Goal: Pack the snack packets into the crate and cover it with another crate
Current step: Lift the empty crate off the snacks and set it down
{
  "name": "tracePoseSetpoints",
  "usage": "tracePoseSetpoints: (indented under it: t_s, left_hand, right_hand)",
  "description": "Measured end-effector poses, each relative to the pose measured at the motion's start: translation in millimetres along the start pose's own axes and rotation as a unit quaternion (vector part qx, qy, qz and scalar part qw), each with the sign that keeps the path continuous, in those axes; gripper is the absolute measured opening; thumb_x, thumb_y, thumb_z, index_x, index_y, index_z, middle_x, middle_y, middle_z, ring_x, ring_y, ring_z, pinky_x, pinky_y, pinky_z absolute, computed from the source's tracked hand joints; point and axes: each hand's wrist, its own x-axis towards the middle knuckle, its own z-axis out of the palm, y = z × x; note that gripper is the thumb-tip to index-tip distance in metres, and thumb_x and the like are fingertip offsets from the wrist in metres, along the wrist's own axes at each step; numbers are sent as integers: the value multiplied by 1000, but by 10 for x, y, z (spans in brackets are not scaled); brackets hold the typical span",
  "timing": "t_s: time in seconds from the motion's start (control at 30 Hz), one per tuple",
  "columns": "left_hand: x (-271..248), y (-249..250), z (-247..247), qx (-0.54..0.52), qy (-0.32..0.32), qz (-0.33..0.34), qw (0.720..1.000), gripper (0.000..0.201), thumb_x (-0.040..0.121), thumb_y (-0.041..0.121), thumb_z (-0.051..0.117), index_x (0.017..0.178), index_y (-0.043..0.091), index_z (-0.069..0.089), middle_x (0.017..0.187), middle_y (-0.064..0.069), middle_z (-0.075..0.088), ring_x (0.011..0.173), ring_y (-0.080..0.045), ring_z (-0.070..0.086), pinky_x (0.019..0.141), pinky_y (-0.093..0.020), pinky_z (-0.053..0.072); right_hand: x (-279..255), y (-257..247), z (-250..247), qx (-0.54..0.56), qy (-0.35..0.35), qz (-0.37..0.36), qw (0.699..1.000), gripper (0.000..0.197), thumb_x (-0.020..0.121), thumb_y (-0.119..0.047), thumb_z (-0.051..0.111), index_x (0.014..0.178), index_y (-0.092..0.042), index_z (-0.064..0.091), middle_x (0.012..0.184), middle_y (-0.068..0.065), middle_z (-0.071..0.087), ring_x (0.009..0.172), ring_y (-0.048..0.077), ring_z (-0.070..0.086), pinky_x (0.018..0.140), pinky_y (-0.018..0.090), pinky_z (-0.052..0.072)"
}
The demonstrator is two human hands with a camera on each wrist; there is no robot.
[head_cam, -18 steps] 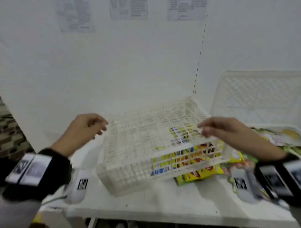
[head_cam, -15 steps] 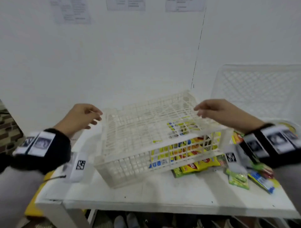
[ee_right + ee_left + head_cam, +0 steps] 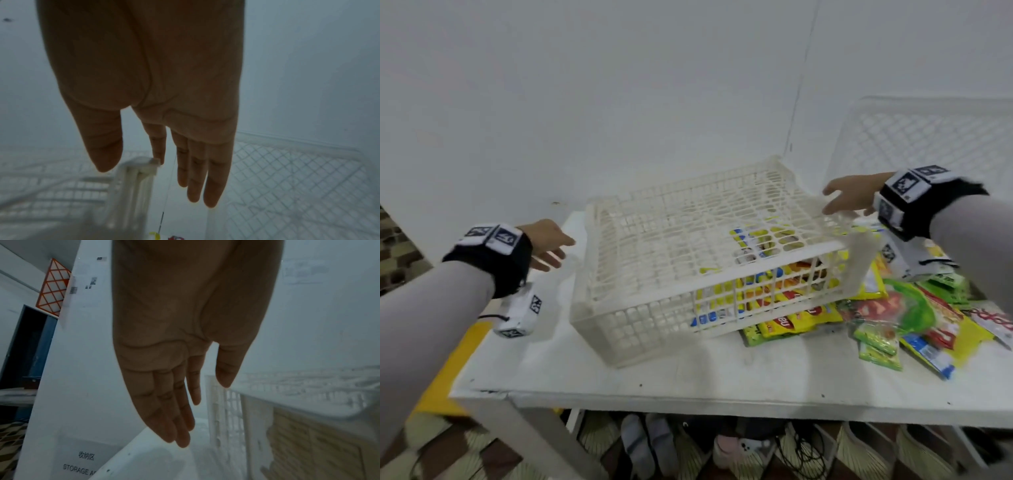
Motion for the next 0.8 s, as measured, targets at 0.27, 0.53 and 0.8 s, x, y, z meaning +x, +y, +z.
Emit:
tracePoseSetpoints:
  t_s: [0.27,0.53,0.8]
  left_hand:
    - [-57,81,211,-43,-98,7,994,20,99,13,39,105,-1,52,75,-10,55,42,-17,56,42,-23,51]
    - [-65,159,167,-170,-108,-9,979,30,91,-3,26,82,2,55,53,-6,65,41,-15,62,42,-21,52]
    - [-84,202,-127,-147,-81,29,985,17,97,1,39,90,-3,53,78,-15,62,43,-15,64,45,-26,56]
  right_hand:
    - [194,52,103,85,-40,55,994,39,96,-8,47,131,8,46,138,26,43,124,42,45,95,47,43]
    - [181,72,56,195,-46,72,977,30,96,-4,47,123,10,50,118,28,59,86,35,60,77,47,51]
    - [-77,-57,-102,250,-41,24,967,27,94,2,49,120,9,52,86,14,64,61,21,62,40,18,51]
